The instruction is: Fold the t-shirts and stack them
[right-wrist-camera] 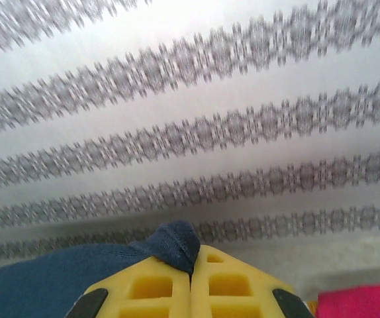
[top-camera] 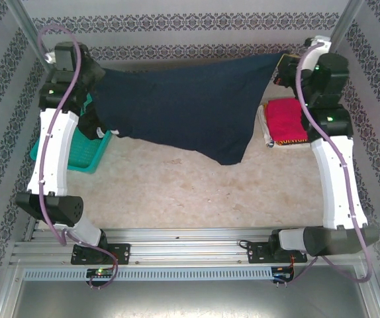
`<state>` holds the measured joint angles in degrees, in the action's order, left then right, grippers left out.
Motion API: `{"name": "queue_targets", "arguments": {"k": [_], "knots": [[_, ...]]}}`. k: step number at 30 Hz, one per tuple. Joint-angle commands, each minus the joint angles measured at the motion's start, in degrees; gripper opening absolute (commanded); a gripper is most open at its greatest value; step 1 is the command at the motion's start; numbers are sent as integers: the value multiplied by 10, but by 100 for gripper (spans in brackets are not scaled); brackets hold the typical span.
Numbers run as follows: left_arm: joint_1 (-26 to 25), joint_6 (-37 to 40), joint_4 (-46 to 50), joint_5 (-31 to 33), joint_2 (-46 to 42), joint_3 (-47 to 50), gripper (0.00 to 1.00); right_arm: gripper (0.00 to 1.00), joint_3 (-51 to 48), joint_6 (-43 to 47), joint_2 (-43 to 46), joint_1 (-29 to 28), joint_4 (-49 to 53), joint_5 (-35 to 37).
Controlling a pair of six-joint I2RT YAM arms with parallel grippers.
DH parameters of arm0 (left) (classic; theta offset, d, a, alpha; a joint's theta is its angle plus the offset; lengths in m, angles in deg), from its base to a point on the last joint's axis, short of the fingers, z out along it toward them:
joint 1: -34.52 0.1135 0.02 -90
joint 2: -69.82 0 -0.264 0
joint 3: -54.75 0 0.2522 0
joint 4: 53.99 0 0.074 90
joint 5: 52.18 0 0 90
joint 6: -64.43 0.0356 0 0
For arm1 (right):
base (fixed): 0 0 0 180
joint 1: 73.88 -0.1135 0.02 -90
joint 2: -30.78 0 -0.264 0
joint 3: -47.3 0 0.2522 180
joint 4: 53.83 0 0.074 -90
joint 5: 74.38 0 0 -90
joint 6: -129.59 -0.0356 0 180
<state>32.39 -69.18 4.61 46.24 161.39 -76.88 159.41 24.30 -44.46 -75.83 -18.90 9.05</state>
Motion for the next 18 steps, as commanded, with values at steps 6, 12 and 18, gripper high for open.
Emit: {"name": "queue_targets", "arguments": {"k": [6,12,18], "knots": [[7,51,45,36,-39,-137,0,0,99,16,62,12,12,20],[7,50,24,26,-85,-132,0,0,103,15,101,12,6,23],[7,58,12,30,-90,-126,0,0,113,40,96,12,18,51]]}}
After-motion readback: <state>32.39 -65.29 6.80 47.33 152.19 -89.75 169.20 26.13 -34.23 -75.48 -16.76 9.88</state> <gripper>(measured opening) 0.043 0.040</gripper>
